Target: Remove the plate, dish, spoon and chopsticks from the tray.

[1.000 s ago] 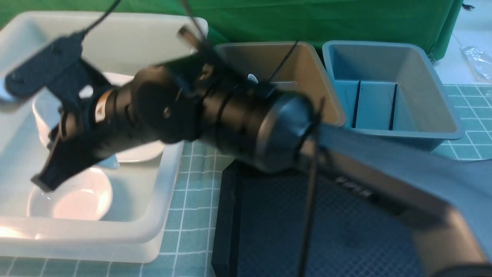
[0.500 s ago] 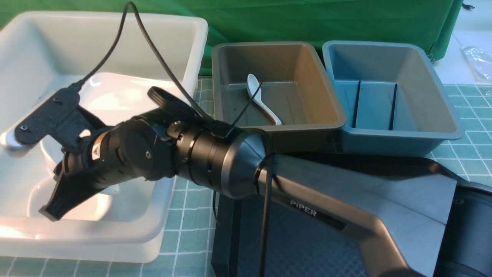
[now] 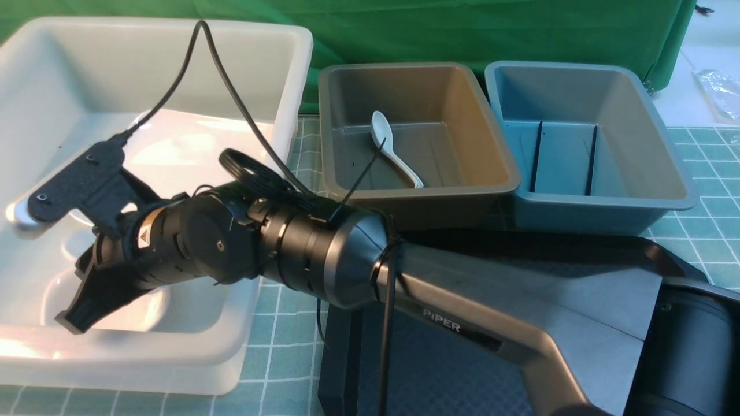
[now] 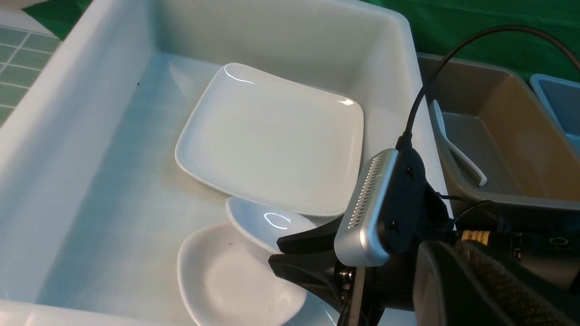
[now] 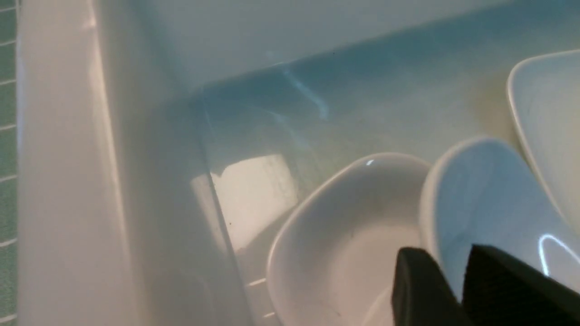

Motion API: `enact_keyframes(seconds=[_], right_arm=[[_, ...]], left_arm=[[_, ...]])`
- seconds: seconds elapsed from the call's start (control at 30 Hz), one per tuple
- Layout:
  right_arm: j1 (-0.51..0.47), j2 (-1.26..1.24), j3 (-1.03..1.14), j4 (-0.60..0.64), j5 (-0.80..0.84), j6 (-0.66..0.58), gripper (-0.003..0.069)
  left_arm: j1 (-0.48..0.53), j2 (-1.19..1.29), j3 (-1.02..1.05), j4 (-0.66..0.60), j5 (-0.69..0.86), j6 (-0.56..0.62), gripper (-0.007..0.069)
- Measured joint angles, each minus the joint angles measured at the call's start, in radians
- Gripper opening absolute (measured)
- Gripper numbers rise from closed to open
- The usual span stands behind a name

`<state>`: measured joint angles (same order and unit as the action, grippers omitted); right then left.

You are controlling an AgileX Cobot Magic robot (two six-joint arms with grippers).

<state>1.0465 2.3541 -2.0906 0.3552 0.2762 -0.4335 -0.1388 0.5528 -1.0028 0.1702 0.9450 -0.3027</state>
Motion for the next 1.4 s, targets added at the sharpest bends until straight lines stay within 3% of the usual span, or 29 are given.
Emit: enact_keyframes(seconds=[0.13,0.33,0.57,0.7,0.77,0.8,0.83,0.9,0.97,1.17,1.23,1.4], right_arm=[[0.0,0.0,0.0,0.001,0.0,0.005,0.0309],[0.0,0.0,-0.001,0.001,0.01,0.024,0.0335],[-0.005,-0.03,-0.001,-0.021,0.073,0.026,0.0334],[-0.057,-0.153,-0.001,-0.102,0.23,0.063,0.0219],[-0.125,-0.268,-0.001,-0.155,0.342,0.11,0.01],[-0.132,-0.278,-0.001,-0.159,0.362,0.115,0.0084],[-0.206,-0.374,-0.001,-0.193,0.443,0.159,0.0042],[-0.253,-0.428,-0.001,-0.212,0.491,0.181,0.0032],[-0.395,-0.579,0.0,-0.263,0.609,0.233,0.0022],[-0.613,-0.898,0.101,-0.419,0.67,0.326,0.0022],[-0.672,-1.068,0.221,-0.499,0.667,0.37,0.0022],[-0.703,-1.474,0.638,-0.595,0.543,0.515,0.0022]], left_arm=[[0.0,0.0,0.0,0.0,0.0,0.0,0.0011],[0.0,0.0,0.0,0.0,0.002,0.0,0.0011],[0.0,0.0,0.0,0.001,0.004,0.0,0.0011],[0.0,0.0,0.0,0.002,0.034,0.01,0.0011],[0.0,0.0,0.0,0.002,0.043,0.019,0.0011],[0.0,0.0,0.0,0.002,0.043,0.021,0.0011],[0.0,0.0,0.0,0.002,0.043,0.037,0.0011],[0.0,0.0,0.0,-0.001,0.043,0.045,0.0011],[0.0,0.0,0.0,-0.019,0.043,0.072,0.0011],[0.0,0.0,0.0,-0.06,0.043,0.095,0.0011],[0.0,0.0,0.0,-0.068,0.041,0.095,0.0011],[0.0,0.0,0.0,-0.078,0.023,0.106,0.0011]])
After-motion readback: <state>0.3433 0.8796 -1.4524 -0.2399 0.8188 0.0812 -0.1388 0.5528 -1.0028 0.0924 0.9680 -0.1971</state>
